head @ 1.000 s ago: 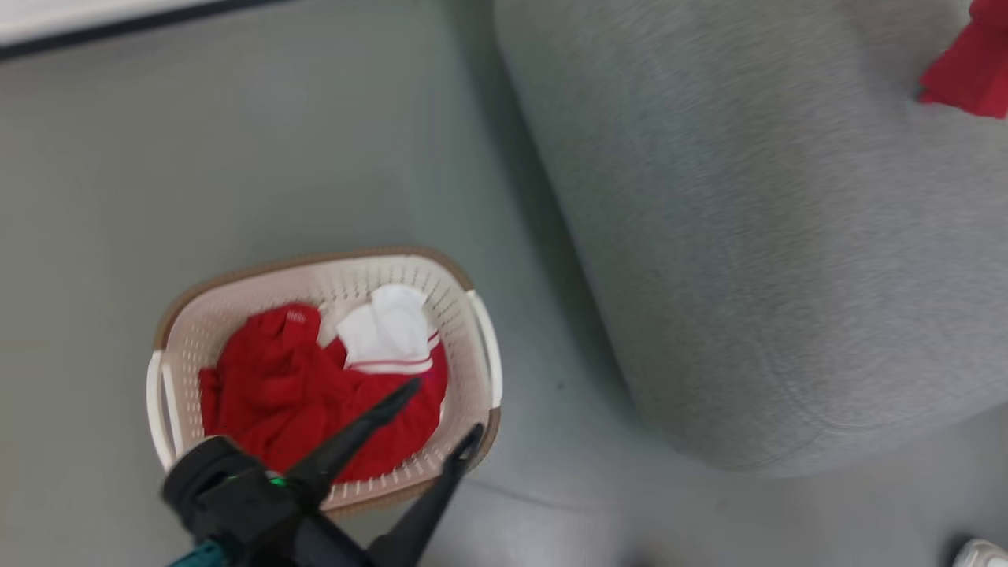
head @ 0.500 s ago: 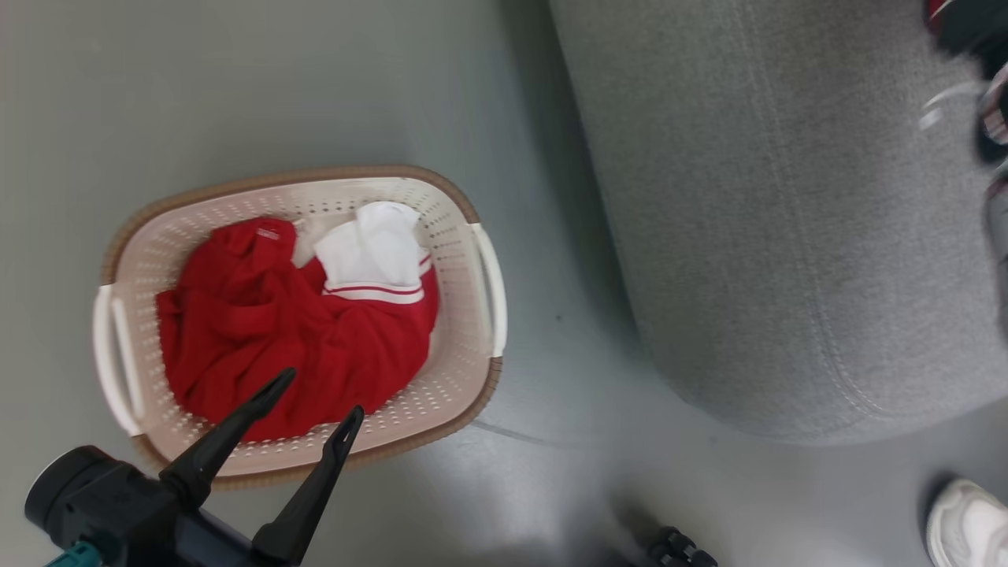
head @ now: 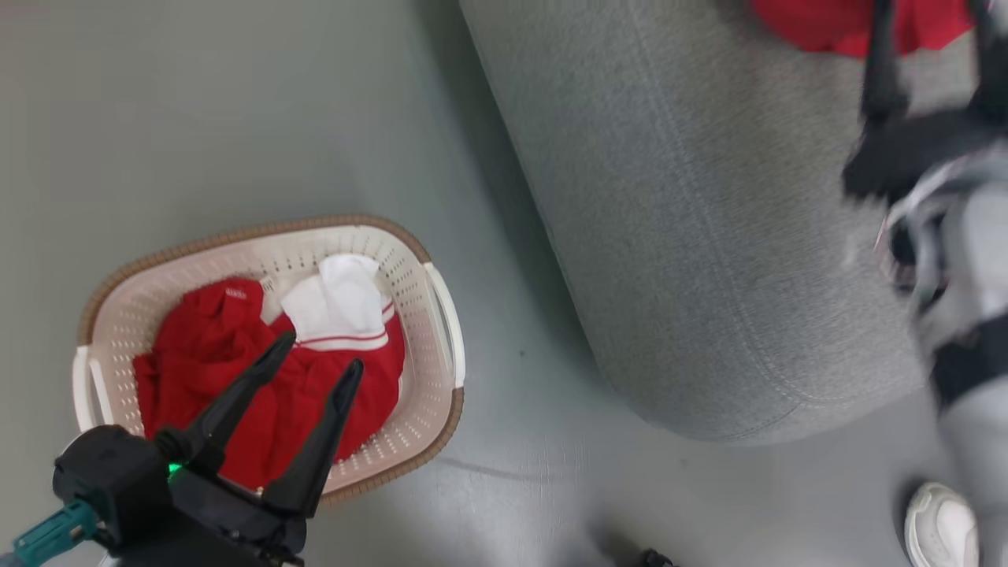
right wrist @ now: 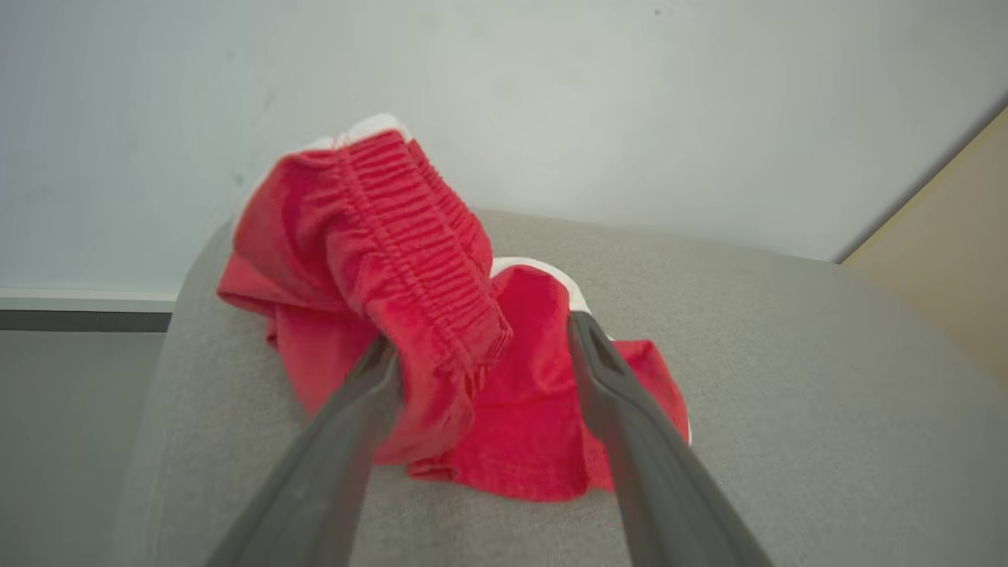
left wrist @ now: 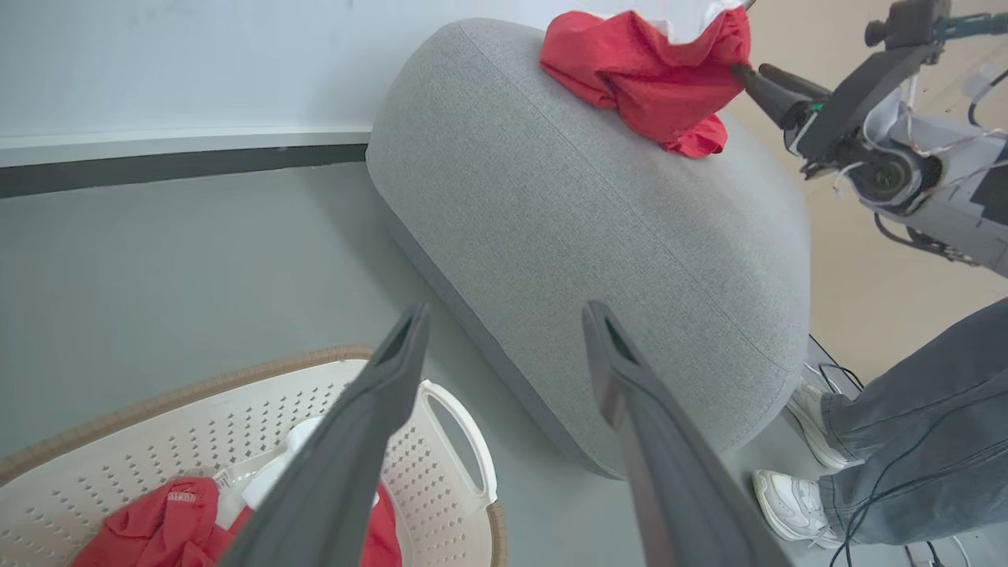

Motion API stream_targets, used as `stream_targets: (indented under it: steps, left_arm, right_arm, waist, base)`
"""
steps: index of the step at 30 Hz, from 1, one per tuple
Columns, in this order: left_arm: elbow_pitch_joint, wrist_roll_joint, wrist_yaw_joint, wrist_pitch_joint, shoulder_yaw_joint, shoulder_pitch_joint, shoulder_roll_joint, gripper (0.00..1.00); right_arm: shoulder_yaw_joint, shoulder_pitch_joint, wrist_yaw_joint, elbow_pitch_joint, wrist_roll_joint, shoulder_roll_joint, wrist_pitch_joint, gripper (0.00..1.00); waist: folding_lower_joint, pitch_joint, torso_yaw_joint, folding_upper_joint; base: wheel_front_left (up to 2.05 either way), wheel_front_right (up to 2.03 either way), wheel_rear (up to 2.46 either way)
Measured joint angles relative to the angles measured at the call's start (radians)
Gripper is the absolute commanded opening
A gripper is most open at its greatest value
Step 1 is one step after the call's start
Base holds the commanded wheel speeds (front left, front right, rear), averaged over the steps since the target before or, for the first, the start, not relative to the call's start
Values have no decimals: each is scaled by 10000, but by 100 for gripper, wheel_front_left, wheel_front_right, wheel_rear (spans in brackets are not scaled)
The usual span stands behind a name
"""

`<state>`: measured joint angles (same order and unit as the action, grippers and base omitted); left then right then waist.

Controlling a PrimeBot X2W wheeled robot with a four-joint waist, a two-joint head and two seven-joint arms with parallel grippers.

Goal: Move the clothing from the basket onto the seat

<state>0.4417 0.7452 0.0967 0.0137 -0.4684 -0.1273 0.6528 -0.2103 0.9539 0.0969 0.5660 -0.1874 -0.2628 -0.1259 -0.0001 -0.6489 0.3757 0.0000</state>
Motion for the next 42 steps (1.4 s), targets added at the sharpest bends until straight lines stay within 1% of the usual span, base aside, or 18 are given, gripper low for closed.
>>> stream_targets:
  steps: [5,8,10,14,16,20,24,25,31,35,38,42]
  left_arm:
    - [-589,196,-17,414,63,-110,-453,100]
    - [-1028,221,-79,685,142,-110,-690,100]
    - [-1269,539,-77,905,245,-110,-930,100]
    - [-1858,642,-77,1283,259,-109,-1404,100]
    - [-2186,652,-71,1498,280,-85,-1584,100]
    - [-2945,721,17,1944,583,221,-1829,100]
    - [-3639,721,46,2096,731,517,-1996,100]
    - [-3927,721,59,2146,757,539,-2069,100]
    - [-4579,721,40,2261,886,1009,-2182,100]
    - [-4679,723,12,2293,970,1547,-2242,100]
    - [-4520,725,13,2316,1139,2165,-2224,100]
    - [-4265,725,10,2349,1212,2350,-2232,100]
  right_arm:
    - [-178,-2500,48,-1473,17,203,-462,100]
    - [-351,-3812,98,-2372,12,510,-708,100]
    - [-533,-4614,102,-2805,-10,782,-800,100]
    - [-732,-5809,186,-3455,109,1034,-982,100]
    - [-909,-6174,186,-3601,211,1091,-1041,100]
    - [-1294,-6683,188,-3645,468,1411,-1060,100]
    - [-1386,-7260,261,-3639,585,1561,-1131,100]
    - [-1406,-7593,263,-3636,585,1630,-1135,100]
    - [-1413,-8428,263,-3570,608,1653,-1147,100]
    - [-1338,-8915,265,-3649,606,1641,-1147,100]
    - [-1365,-9167,265,-3937,619,1630,-1149,100]
    - [-1231,-9314,272,-4230,646,1567,-1218,100]
  waist:
    - [-1,665,-28,0]
    - [-1,1078,-109,-1]
    - [-1,1355,-193,-1]
    - [-2,1889,-452,-1]
    - [-2,2139,-641,-1]
    - [-2,2623,-1097,-1]
    - [-1,3121,-1592,-1]
    - [-1,3382,-1852,-2]
    - [-1,4243,-2578,-2]
    - [0,4871,-2967,-2]
    - [-2,5300,-3205,-3]
    - [-1,5651,-3472,-1]
  base:
    - [0,0,0]
    - [0,0,0]
    - [0,0,0]
    - [0,0,0]
    - [0,0,0]
    - [0,0,0]
    - [0,0,0]
    - [0,0,0]
    - [0,0,0]
    - [0,0,0]
    - [0,0,0]
    - [0,0,0]
